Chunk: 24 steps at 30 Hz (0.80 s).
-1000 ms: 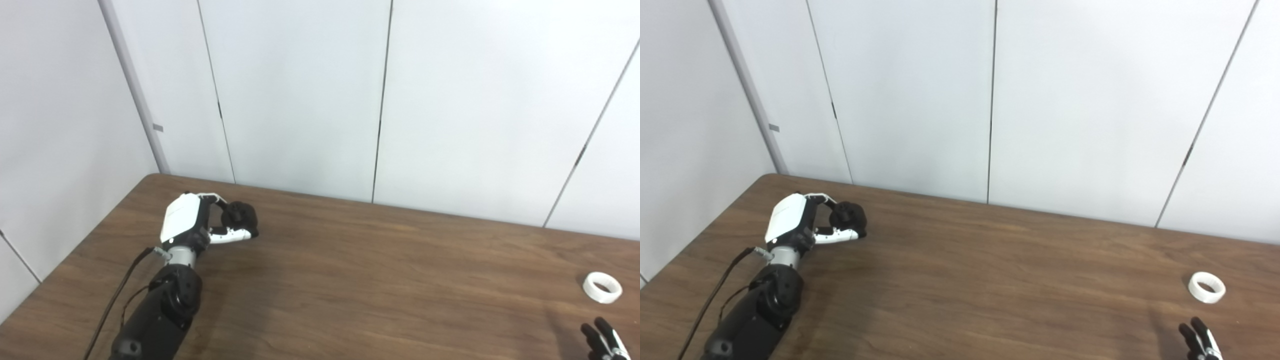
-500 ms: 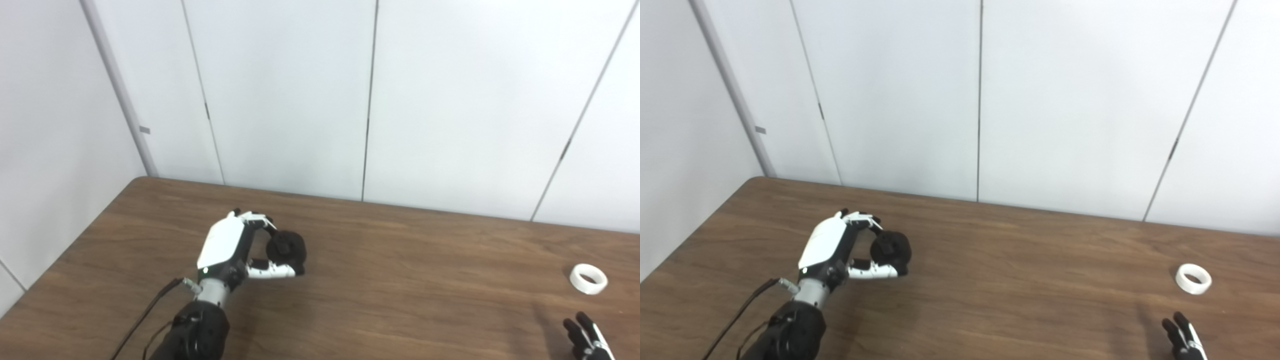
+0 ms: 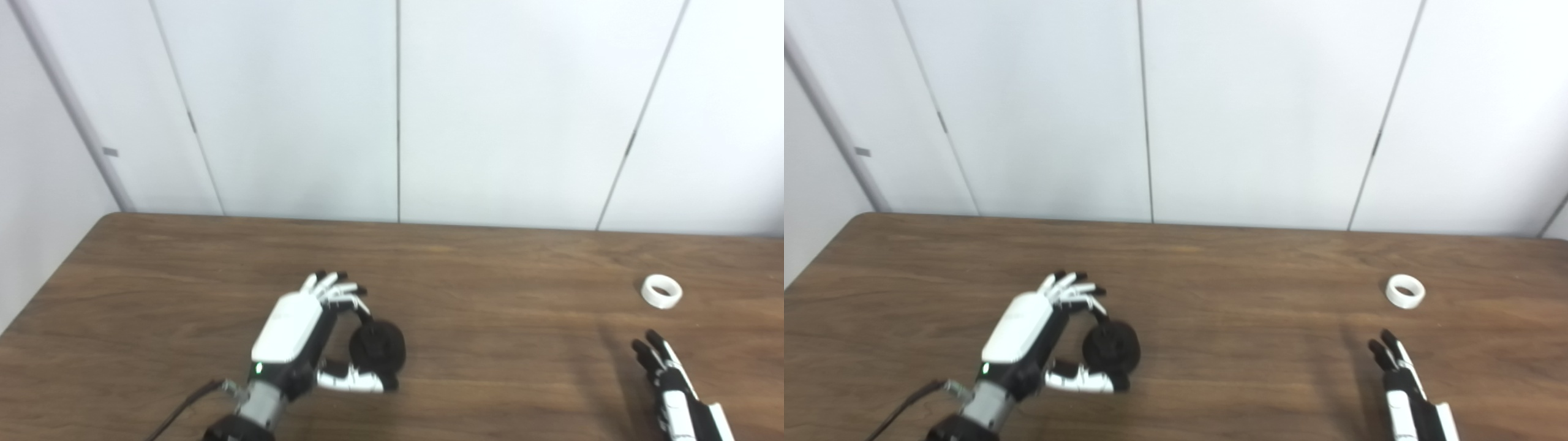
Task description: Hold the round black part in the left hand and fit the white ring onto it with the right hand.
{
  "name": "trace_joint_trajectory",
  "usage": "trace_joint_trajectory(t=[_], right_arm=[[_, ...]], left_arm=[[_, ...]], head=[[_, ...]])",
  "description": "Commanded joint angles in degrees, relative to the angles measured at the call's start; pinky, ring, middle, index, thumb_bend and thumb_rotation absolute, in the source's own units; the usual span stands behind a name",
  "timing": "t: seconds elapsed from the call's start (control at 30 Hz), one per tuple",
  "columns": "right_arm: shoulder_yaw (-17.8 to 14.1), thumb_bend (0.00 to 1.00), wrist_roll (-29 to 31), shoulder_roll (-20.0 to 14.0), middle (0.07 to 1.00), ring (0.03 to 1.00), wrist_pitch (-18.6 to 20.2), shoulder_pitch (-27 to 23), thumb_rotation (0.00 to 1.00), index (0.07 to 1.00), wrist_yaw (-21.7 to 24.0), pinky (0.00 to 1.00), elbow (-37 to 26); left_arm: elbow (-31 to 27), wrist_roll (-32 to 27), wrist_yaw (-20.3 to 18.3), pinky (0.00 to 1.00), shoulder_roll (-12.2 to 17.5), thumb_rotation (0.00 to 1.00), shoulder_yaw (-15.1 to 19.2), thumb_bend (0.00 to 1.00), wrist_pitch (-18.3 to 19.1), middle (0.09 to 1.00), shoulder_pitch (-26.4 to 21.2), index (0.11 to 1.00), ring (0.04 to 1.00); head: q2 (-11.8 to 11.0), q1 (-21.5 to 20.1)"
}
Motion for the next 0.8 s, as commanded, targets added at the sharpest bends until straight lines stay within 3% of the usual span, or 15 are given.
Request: trace_joint_trajectory(t=[0.0, 0.43, 0.77], right_arm=[[0.86, 0.48, -0.67, 2.48, 0.895, 0.927, 0.02, 0.98, 1.0, 0.925, -0.13, 1.0, -1.27], [4.69, 0.49, -3.22, 4.59, 0.882, 0.915, 2.88, 0.31, 1.0, 0.91, -2.82, 1.0, -3.61], [5.86, 0.55, -3.63, 4.1, 0.879, 0.909, 4.13, 0.24, 1.0, 0.906, -3.63, 0.99, -5.61]], left_arm=[[-2.6, 1.31, 0.36, 1.0, -0.18, 0.05, -0.39, 0.52, -2.69, 0.811, 0.12, 0.483, 0.931], [0.36, 5.62, 0.2, 1.0, -3.24, 0.05, -3.73, 0.52, -7.76, 0.806, 4.39, 0.484, 0.918], [5.9, 6.83, 4.35, 1.0, -4.95, 0.05, -3.84, 0.52, -11.68, 0.801, 5.24, 0.485, 0.906]], head=[[0.23, -0.31], [3.26, -4.35], [5.36, -6.84]])
